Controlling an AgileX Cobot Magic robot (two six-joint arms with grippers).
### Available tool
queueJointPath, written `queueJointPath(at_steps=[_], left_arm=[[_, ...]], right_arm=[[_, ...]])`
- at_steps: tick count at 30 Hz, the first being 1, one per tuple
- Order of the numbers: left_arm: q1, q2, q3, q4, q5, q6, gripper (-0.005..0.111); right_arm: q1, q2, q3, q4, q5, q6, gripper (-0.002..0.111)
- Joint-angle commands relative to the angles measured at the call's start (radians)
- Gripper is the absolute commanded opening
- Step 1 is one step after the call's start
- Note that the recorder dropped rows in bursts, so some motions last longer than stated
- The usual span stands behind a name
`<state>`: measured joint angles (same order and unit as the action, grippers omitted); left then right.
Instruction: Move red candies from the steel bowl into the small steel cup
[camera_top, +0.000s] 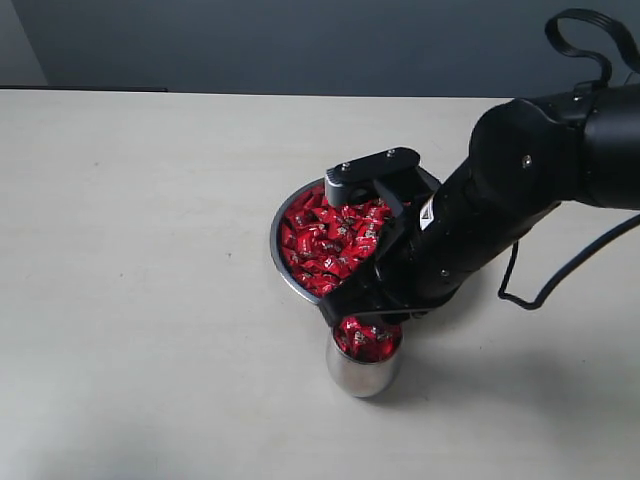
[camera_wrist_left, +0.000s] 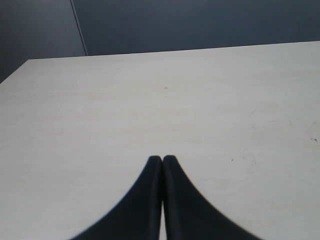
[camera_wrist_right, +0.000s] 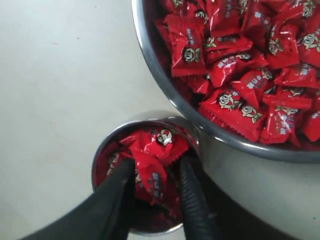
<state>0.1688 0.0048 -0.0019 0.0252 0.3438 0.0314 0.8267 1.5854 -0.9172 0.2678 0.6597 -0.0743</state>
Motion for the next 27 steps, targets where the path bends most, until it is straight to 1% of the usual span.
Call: queueJointPath(at_steps=[1,7,15,19,20,22,24,27], left_arm=[[0.002,-0.005,0.002,0.002,-0.01,-0.002,0.0],[0.002,-0.005,0.002,0.002,-0.01,-0.002,0.0],[0.002,-0.005,0.002,0.002,-0.01,-0.002,0.0],[0.002,-0.005,0.002,0.002,-0.01,-0.002,0.0],[0.002,-0.005,0.002,0.002,-0.01,-0.002,0.0],[0.002,-0.005,0.002,0.002,-0.01,-0.002,0.0],[0.002,-0.005,0.002,0.002,-0.01,-0.002,0.0],[0.002,-0.005,0.002,0.002,-0.01,-0.002,0.0]], right_arm=[[0.002,-0.051,-0.006,0.0,0.0,-0.007,0.031],[0.002,-0.125,-0.006,-0.034,-0.021,-0.007,0.031],[0.002,-0.268,-0.006,-0.191,-0.155,0.006,0.031],[0.002,-0.318,-0.006,-0.199,-0.173,0.006,0.031],[0.002,-0.326,-0.006,-0.199,-0.173,0.006,0.028],[0.002,-0.336,-0.006,-0.205,-0.169,0.006,0.016],[0.002,-0.345,-0.006,-0.211,-0.169,0.006,-0.001],[0.002,-0.367,-0.006,-0.211,-0.175,0.031,0.0]])
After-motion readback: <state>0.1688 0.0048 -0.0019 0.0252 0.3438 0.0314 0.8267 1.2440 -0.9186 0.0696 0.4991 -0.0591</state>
